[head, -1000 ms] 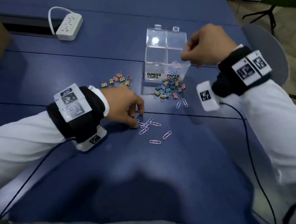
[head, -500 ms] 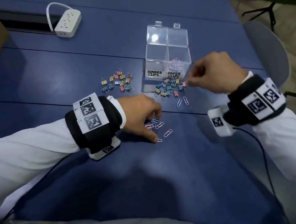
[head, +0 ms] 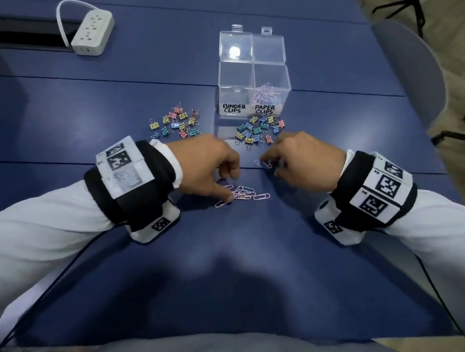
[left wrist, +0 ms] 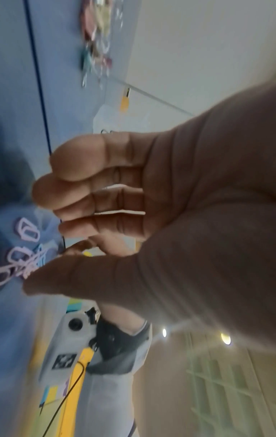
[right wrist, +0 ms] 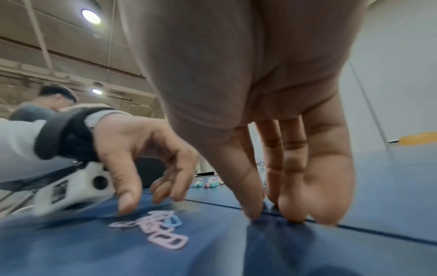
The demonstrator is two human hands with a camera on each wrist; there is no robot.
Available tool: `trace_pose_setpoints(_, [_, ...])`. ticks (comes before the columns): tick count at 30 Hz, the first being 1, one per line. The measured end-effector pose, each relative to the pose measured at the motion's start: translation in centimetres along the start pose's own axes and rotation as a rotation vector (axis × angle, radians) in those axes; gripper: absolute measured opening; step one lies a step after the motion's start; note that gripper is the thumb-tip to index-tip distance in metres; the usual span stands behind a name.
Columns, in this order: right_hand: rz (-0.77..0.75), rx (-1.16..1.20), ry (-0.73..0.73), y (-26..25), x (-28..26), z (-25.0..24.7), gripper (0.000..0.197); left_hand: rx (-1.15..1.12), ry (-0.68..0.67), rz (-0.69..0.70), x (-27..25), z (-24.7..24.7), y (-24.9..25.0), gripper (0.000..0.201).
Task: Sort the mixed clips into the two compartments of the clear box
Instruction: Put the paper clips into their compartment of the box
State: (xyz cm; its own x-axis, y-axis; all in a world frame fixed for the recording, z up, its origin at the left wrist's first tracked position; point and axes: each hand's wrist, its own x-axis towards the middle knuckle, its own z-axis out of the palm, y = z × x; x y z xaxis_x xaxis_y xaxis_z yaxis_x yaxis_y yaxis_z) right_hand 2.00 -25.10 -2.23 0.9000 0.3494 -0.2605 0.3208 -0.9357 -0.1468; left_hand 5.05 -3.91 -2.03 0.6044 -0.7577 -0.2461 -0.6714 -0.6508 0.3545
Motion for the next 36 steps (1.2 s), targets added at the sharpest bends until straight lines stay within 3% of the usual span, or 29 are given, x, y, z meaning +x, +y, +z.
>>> trace_pose_setpoints(4, [-0.125, 0.082, -0.014, -1.1, -0.9, 0.5, 0.037, -0.018, -0.037, -0.064, -1.4, 0.5, -0.7, 0.051])
trace_pose_setpoints(9, [-0.198, 0.117, -0.021, -2.0, -1.7, 0.8, 0.042, -0.039, -0.049, -0.08, -0.8, 1.2, -0.3, 0.044])
trace_pose_setpoints(12, [-0.189, 0.063, -0.045, -2.6, -1.5, 1.0, 0.044, -0.043, -0.042, -0.077, -0.3, 1.0, -0.4, 0.033])
trace_pose_setpoints(19, [-0.193, 0.041, -0.02, -4.2, -0.5, 1.1, 0.025, 0.011, -0.024, -0.052, 0.0, 0.6, 0.0, 0.01])
trace_pose_setpoints(28, [-0.195, -0.029, 0.014, -3.7, -0.2, 1.0, 0.024, 0.043, -0.043, -0.049, -0.2, 0.4, -0.1, 0.006])
trace_pose_setpoints(36, [-0.122, 0.195, 0.059, -1.3, 0.6, 0.2, 0.01, 0.025, -0.037, -0.026, -0.2, 0.5, -0.4, 0.003])
